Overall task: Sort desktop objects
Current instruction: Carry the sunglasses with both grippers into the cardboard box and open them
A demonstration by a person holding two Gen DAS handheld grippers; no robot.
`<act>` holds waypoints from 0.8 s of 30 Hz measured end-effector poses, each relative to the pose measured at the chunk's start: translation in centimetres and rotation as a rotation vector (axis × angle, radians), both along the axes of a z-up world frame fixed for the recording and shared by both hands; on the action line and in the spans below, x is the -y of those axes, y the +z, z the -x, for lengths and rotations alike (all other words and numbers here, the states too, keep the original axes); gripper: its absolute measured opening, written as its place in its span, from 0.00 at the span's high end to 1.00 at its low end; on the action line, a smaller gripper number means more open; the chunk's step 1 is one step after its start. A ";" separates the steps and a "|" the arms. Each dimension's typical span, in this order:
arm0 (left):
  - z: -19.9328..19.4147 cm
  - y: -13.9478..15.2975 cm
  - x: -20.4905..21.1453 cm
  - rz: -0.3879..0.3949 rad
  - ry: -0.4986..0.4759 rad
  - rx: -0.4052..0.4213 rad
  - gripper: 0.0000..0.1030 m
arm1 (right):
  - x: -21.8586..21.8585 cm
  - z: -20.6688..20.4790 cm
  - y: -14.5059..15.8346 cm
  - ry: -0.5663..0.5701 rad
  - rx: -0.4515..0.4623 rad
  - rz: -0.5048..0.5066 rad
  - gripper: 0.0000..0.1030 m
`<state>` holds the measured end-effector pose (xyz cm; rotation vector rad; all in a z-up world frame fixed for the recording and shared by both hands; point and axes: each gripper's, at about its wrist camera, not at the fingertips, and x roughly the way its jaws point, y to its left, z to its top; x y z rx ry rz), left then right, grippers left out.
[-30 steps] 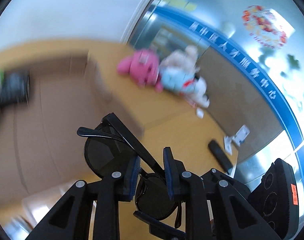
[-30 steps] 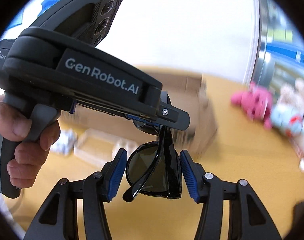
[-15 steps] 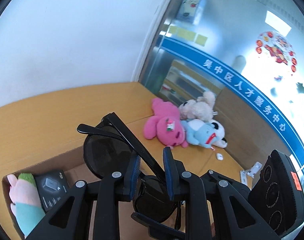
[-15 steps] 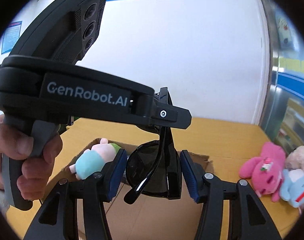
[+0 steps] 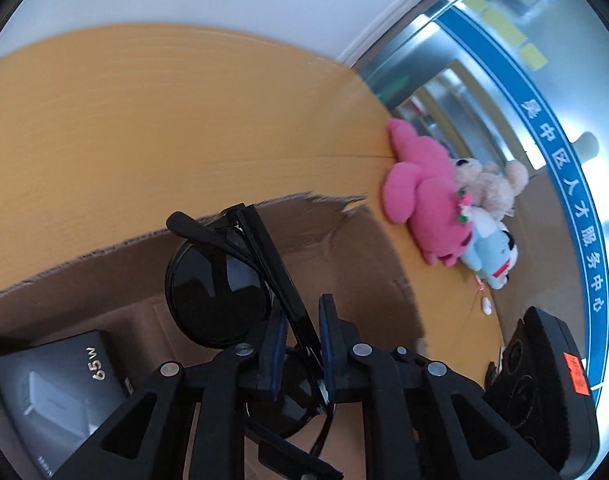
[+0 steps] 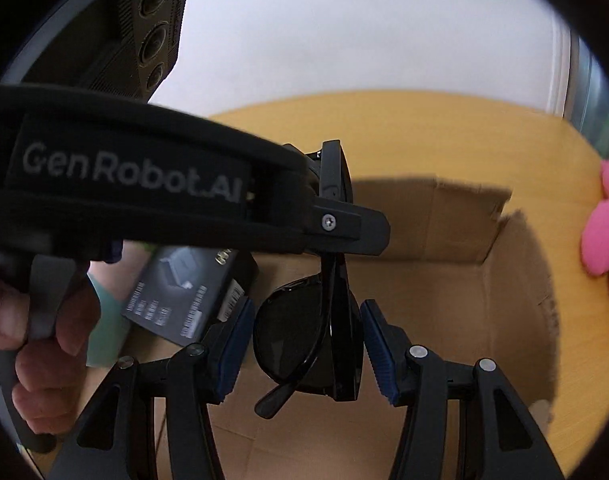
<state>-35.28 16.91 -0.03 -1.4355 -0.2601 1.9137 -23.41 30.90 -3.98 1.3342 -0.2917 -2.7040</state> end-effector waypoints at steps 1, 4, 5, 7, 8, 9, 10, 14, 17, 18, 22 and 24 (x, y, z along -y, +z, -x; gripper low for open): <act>0.3 -0.7 0.0 -0.003 0.000 0.015 0.88 | -0.1 0.2 -0.7 -0.005 0.022 0.002 0.48; 0.6 -2.1 -0.2 -0.003 -0.008 0.048 0.88 | -0.2 0.2 -1.9 -0.013 0.056 0.006 0.48; 0.7 -2.5 -0.1 0.001 -0.008 0.059 0.88 | -0.3 0.1 -2.4 -0.017 0.067 0.014 0.48; 0.8 -3.2 0.0 0.018 0.008 0.075 0.87 | -0.4 -0.1 -3.3 -0.026 0.094 0.035 0.48; 0.8 -3.4 0.2 0.025 0.018 0.079 0.86 | -0.4 -0.2 -3.8 -0.029 0.109 0.045 0.48; 0.9 -3.5 0.4 0.020 0.025 0.084 0.85 | -0.3 -0.5 -3.9 -0.030 0.099 0.033 0.48; 0.8 -3.4 0.4 0.023 0.031 0.081 0.84 | -0.2 -0.7 -3.9 -0.031 0.096 0.027 0.48; 0.1 -2.1 0.7 0.064 0.054 0.043 0.68 | -0.3 -1.6 -4.0 -0.036 0.112 0.043 0.47; -0.8 -0.6 1.5 0.069 0.074 -0.004 0.58 | -0.2 -2.8 -3.4 -0.030 0.098 0.052 0.42; -1.5 0.4 1.9 0.062 0.085 -0.034 0.56 | -0.1 -3.4 -3.0 -0.020 0.087 0.052 0.39; -4.9 4.4 3.3 0.073 0.103 -0.166 0.55 | 0.1 -7.2 -0.4 0.004 0.033 0.022 0.32; -7.9 7.3 4.2 0.078 0.117 -0.266 0.51 | -0.1 -10.0 1.1 -0.003 0.005 0.011 0.30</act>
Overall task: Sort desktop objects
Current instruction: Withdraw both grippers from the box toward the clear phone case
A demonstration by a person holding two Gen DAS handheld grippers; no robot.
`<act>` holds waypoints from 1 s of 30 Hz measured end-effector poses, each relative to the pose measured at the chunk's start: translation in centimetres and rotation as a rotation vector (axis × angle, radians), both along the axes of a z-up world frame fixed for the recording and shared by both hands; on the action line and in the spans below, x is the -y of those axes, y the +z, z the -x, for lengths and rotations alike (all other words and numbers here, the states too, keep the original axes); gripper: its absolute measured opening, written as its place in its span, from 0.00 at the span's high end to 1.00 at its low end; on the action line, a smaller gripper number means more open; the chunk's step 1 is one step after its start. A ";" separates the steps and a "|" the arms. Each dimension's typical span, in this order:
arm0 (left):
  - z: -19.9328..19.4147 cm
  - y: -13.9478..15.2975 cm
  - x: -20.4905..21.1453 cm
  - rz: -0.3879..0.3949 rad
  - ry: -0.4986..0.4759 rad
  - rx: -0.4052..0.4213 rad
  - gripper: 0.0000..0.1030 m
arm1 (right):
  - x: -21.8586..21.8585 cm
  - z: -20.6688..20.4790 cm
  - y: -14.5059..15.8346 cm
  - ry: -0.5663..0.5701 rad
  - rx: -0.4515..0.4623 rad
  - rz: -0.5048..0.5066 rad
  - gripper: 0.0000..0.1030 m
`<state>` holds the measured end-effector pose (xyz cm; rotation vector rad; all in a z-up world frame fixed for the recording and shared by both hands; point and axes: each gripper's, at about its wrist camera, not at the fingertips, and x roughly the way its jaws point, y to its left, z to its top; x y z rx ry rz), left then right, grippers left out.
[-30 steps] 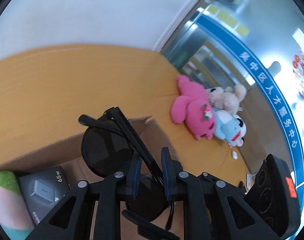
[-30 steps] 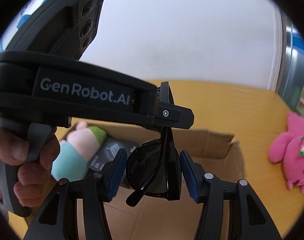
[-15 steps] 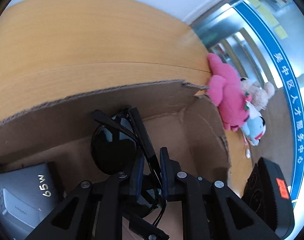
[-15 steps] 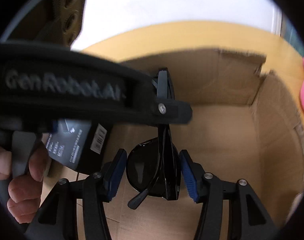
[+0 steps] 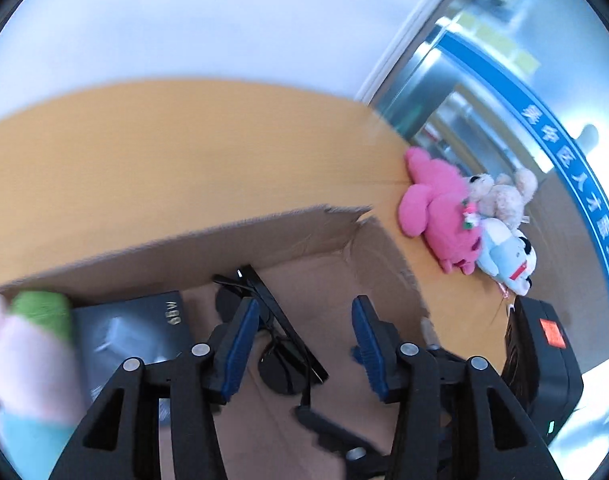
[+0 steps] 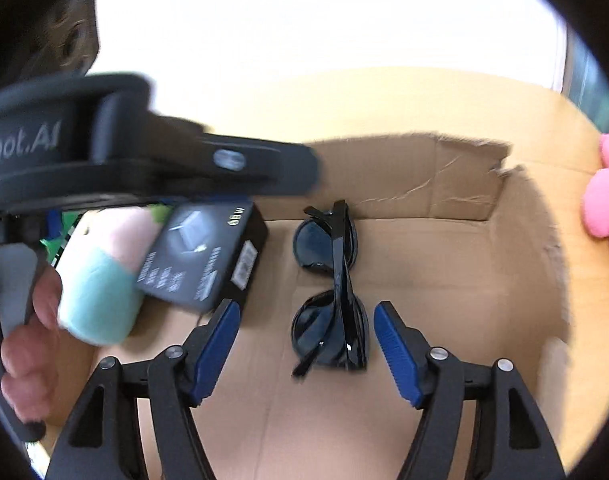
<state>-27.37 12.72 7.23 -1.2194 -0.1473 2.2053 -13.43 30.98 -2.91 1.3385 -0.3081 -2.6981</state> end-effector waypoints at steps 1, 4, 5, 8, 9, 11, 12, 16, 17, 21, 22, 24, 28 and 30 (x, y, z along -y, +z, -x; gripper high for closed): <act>-1.4 1.3 0.5 0.005 0.012 -0.046 0.48 | 0.0 -1.5 0.8 -0.004 -0.021 -0.011 0.29; -7.3 5.2 1.9 0.053 0.084 -0.231 0.30 | -0.5 -6.3 3.7 -0.020 -0.120 -0.090 0.24; -9.8 6.4 2.3 0.071 0.119 -0.299 0.24 | -0.4 -5.5 5.0 -0.019 -0.146 -0.103 0.23; -16.5 8.3 3.5 0.086 0.216 -0.446 0.05 | 1.3 -10.4 6.8 -0.013 -0.229 -0.130 0.21; -18.1 8.5 3.8 0.083 0.243 -0.472 0.01 | 0.9 -9.0 7.7 -0.008 -0.247 -0.129 0.21; -22.1 8.6 4.6 0.072 0.296 -0.530 0.01 | 2.3 -10.2 7.5 0.003 -0.268 -0.134 0.21; -24.1 8.3 5.0 0.070 0.314 -0.547 0.01 | 2.7 -10.1 7.3 -0.006 -0.263 -0.148 0.20; -27.8 6.7 5.7 0.074 0.344 -0.506 0.01 | 3.9 -13.5 8.1 -0.032 -0.295 -0.164 0.21; -28.5 6.4 5.8 0.073 0.350 -0.498 0.01 | 4.1 -14.2 8.1 -0.034 -0.311 -0.178 0.21; -30.2 5.1 6.5 0.057 0.349 -0.456 0.01 | 4.1 -16.0 8.5 -0.050 -0.335 -0.196 0.20; -30.5 4.8 6.6 0.062 0.341 -0.447 0.01 | 4.1 -16.2 8.4 -0.048 -0.334 -0.193 0.21; -30.9 3.9 6.7 0.074 0.325 -0.424 0.01 | 4.0 -16.8 8.1 -0.032 -0.333 -0.189 0.21; -30.9 1.0 7.2 0.088 0.300 -0.322 0.01 | 3.6 -17.9 6.1 0.025 -0.286 -0.171 0.21; -30.9 -0.9 7.6 0.093 0.295 -0.272 0.01 | 3.1 -18.2 4.0 0.033 -0.230 -0.168 0.21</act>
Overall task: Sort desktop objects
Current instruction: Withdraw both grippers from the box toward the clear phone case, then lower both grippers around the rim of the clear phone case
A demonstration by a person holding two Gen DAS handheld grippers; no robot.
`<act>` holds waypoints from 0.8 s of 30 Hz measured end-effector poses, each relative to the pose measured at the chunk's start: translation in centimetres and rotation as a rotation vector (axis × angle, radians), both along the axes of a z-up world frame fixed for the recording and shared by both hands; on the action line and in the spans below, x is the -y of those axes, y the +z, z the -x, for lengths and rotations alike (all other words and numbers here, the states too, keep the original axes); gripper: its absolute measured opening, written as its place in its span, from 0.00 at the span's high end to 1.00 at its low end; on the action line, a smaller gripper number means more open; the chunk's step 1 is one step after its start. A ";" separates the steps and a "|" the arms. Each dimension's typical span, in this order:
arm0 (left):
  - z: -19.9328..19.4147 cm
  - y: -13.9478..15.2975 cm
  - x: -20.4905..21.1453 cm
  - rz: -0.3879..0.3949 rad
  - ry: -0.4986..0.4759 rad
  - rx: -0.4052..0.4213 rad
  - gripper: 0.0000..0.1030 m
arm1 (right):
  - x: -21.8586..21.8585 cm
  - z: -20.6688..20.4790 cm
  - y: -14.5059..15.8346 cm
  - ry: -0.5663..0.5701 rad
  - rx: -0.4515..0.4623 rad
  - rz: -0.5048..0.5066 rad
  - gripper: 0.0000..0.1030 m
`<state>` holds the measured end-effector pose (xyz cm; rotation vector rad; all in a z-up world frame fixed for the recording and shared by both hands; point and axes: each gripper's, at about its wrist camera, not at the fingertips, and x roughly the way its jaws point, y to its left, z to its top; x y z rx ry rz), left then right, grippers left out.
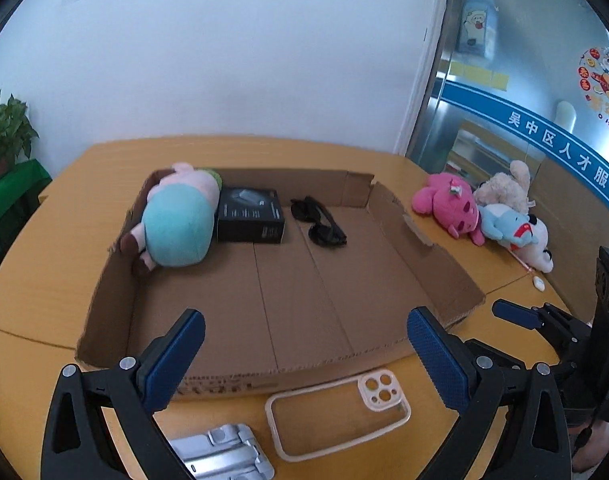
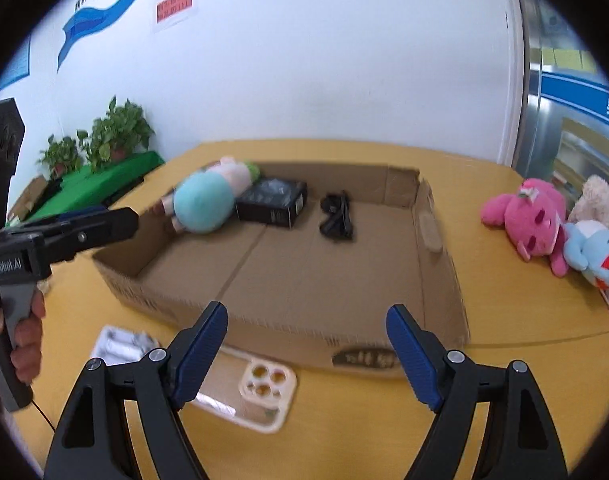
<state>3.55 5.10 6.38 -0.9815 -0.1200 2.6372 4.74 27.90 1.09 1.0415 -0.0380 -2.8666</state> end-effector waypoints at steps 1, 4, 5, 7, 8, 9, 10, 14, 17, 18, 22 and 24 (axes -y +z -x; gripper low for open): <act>0.0 -1.1 0.2 -0.002 0.000 0.029 0.01 | -0.2 0.1 -0.8 -0.002 0.030 0.015 0.21; 0.2 -3.6 0.5 -0.018 -0.014 0.111 0.02 | -0.5 0.6 -3.7 0.015 0.123 0.056 0.22; 0.2 -4.5 0.5 -0.015 -0.019 0.137 0.02 | -0.2 0.7 -4.4 0.041 0.143 0.060 0.22; 0.5 -5.7 0.3 -0.011 -0.037 0.180 0.02 | 0.7 1.1 -5.5 0.108 0.162 0.081 0.22; 0.6 -6.4 0.0 -0.014 -0.055 0.214 0.04 | 1.2 1.1 -5.9 0.133 0.170 0.090 0.22; 0.8 -6.9 -0.2 -0.018 -0.070 0.236 0.05 | 1.6 1.1 -6.1 0.146 0.174 0.092 0.22; 1.0 -7.4 -0.6 -0.022 -0.086 0.266 0.05 | 1.9 1.2 -6.3 0.164 0.181 0.094 0.22; 2.0 -9.6 -1.2 -0.036 -0.099 0.382 0.05 | 2.3 1.4 -7.0 0.206 0.213 0.105 0.22; 2.3 -10.9 -1.4 -0.079 -0.114 0.450 0.05 | 2.1 1.4 -7.2 0.225 0.223 0.093 0.22; 2.3 -11.0 -1.5 -0.081 -0.116 0.445 0.05 | 2.1 1.3 -7.2 0.230 0.225 0.092 0.22; 2.9 -11.4 -1.6 -0.083 -0.109 0.472 0.06 | 2.1 1.9 -7.8 0.246 0.245 0.118 0.22; 3.3 -11.9 -1.4 -0.116 -0.117 0.501 0.06 | 2.2 2.5 -8.3 0.258 0.259 0.144 0.22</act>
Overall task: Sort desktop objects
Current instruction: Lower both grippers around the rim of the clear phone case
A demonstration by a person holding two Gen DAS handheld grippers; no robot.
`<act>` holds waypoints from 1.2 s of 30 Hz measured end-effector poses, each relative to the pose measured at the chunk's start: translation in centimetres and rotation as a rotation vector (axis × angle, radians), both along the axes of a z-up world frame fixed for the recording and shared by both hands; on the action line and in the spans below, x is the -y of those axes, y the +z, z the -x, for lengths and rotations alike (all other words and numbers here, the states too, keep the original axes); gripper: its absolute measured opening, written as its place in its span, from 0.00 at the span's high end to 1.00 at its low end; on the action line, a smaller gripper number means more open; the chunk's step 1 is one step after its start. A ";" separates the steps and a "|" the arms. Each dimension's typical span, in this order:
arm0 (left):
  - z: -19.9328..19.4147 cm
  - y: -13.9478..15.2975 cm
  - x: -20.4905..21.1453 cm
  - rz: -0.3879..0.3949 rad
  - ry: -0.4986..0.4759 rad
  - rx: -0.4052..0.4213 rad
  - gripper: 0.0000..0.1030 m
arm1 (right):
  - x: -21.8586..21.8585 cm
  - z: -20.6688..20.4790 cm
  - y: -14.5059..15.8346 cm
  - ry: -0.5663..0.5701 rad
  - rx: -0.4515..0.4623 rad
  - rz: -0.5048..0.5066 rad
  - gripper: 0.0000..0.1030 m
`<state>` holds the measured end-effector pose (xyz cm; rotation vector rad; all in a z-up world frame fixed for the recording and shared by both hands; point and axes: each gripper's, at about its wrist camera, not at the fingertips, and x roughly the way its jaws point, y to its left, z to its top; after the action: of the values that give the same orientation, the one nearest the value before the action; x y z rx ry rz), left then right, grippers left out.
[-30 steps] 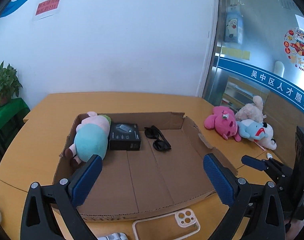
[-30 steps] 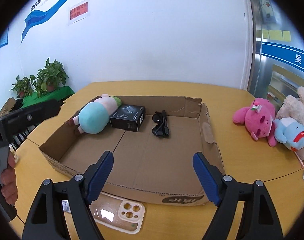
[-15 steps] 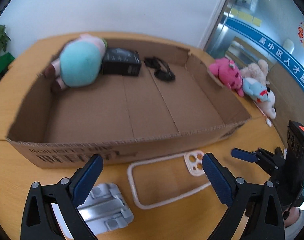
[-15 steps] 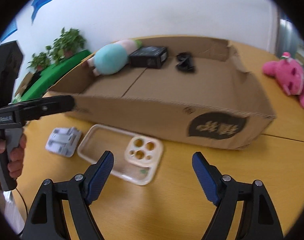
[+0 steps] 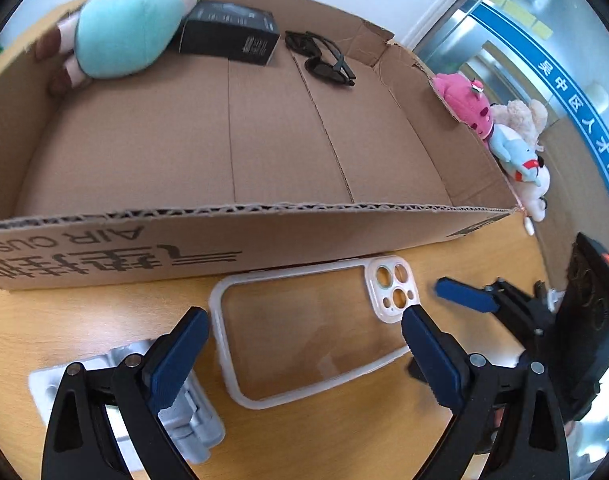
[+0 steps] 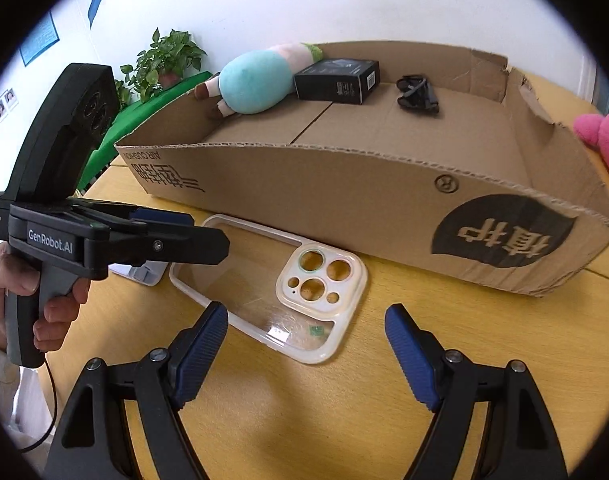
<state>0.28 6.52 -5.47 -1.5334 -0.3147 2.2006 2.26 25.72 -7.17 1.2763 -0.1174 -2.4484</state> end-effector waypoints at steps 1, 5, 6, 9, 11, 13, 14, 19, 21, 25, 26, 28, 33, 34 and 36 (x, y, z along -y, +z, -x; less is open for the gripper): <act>0.1 -0.2 0.0 -0.011 -0.004 0.006 0.06 | 0.0 0.2 -0.3 0.004 0.008 0.016 0.22; -0.2 -0.3 -0.1 -0.038 -0.012 -0.007 0.06 | -0.1 0.6 -0.8 0.000 0.015 0.069 0.19; -0.2 -0.2 0.0 -0.055 -0.013 -0.011 0.06 | -0.2 0.6 -0.8 -0.007 0.015 0.074 0.19; -0.8 0.7 0.2 -0.103 -0.022 -0.046 0.06 | -0.8 0.0 -0.2 -0.027 -0.013 0.090 0.19; -1.6 1.8 -0.1 -0.109 -0.042 -0.098 0.06 | -1.3 -1.3 1.0 -0.030 -0.068 0.105 0.19; -2.6 3.0 -0.4 -0.116 -0.060 -0.146 0.06 | -1.6 -2.1 2.0 -0.030 -0.115 0.107 0.19; -3.3 3.8 -0.5 -0.123 -0.074 -0.182 0.06 | -1.7 -3.0 2.7 -0.027 -0.146 0.107 0.19; -5.8 4.9 -0.4 -0.189 -0.134 -0.230 0.06 | -2.5 -7.3 4.0 0.016 -0.218 0.131 0.19; -6.4 4.5 -0.3 -0.195 -0.133 -0.216 0.06 | -2.6 -8.2 3.6 0.011 -0.210 0.115 0.19; -6.7 3.2 0.0 -0.250 -0.121 -0.152 0.06 | -3.2 -8.9 2.5 -0.015 -0.178 0.113 0.19; -6.8 3.1 0.1 -0.257 -0.122 -0.148 0.06 | -3.2 -8.8 2.4 -0.017 -0.178 0.111 0.19; -6.4 3.0 0.1 -0.236 -0.103 -0.153 0.06 | -3.2 -8.3 2.4 -0.027 -0.171 0.113 0.19; -3.2 2.1 -0.6 -0.182 -0.062 -0.113 0.06 | -3.4 -5.7 1.0 -0.073 -0.046 0.095 0.19; -2.5 1.7 -1.2 -0.140 -0.072 -0.101 0.06 | -3.4 -5.3 0.6 -0.075 -0.014 0.084 0.19; -1.4 0.6 -1.9 -0.102 -0.099 -0.064 0.06 | -3.2 -4.7 -0.2 -0.079 0.035 0.076 0.19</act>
<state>1.70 8.42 -4.88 -1.3912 -0.3189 2.1188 6.93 28.94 -7.40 1.3046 -0.2730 -2.4631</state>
